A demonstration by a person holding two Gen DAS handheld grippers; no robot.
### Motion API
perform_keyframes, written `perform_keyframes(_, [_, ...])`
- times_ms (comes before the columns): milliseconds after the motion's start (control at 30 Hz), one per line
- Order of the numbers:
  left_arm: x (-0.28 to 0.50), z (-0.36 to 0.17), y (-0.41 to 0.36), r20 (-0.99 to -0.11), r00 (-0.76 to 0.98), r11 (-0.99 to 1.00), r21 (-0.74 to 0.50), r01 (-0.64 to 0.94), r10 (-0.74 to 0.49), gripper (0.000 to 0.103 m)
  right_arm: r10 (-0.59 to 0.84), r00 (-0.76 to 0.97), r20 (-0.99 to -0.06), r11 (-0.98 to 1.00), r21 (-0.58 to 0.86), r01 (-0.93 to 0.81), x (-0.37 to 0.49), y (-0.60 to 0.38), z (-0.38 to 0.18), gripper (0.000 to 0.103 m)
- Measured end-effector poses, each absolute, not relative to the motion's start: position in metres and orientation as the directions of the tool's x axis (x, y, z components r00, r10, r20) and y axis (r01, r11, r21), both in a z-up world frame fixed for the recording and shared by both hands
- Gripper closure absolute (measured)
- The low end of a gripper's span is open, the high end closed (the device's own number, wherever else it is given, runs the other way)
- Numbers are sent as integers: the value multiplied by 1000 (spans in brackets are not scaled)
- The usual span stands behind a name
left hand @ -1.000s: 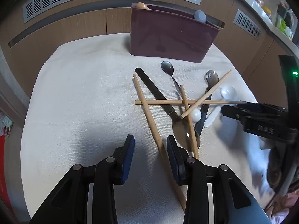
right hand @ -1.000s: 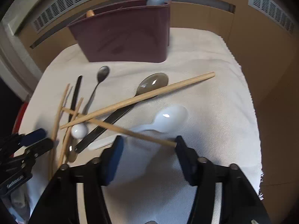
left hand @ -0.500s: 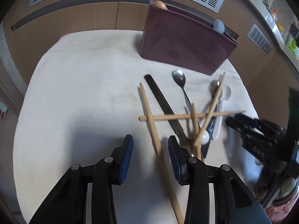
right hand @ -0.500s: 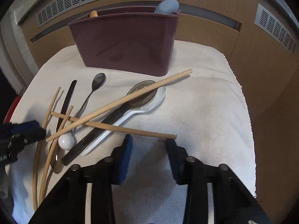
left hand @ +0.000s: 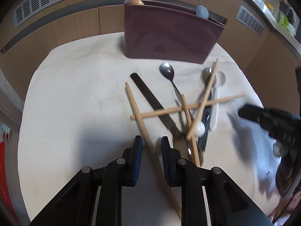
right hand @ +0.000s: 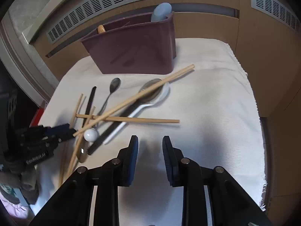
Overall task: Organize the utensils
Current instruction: 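Close the left tool on a chopstick while the right tool grasps another chopstick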
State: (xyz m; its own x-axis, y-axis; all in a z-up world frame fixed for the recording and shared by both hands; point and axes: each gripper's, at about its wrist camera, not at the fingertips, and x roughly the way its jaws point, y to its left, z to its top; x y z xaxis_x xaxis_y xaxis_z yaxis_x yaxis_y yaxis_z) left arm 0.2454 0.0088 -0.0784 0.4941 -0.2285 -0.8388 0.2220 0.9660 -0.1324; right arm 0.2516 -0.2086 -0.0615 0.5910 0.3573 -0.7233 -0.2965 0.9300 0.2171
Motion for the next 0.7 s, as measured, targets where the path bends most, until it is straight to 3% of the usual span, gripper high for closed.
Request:
perform_keyframes(233, [223,-78,33,-843,509,978,-81,194,-171,82,377,601,-705,901,129,-413,254,-161,-40,76])
perform_keyframes(333, [223,-76,42,-841,507,978,-119,172,-192,82,279,614,-738,951,123,-284,288,-162,-44,75])
perform_keyframes(467, [222,-72,52,-832,511,976,-164,146,-216,81,162,613,-773,985,162,-56,336,-184,-54,62])
perform_keyframes(567, [223,-72,60,-833,506,975,-187,123,-223,80,127,608,-784,984,178,25,358,-190,-59,61])
perform_keyframes(667, [226,-73,66,-833,505,974,-202,100,-225,79,128,592,-796,988,157,-2,368,-183,-61,62])
perform_keyframes(700, [226,-73,67,-833,504,974,-208,92,-226,77,142,584,-799,987,157,-25,367,-181,-62,70])
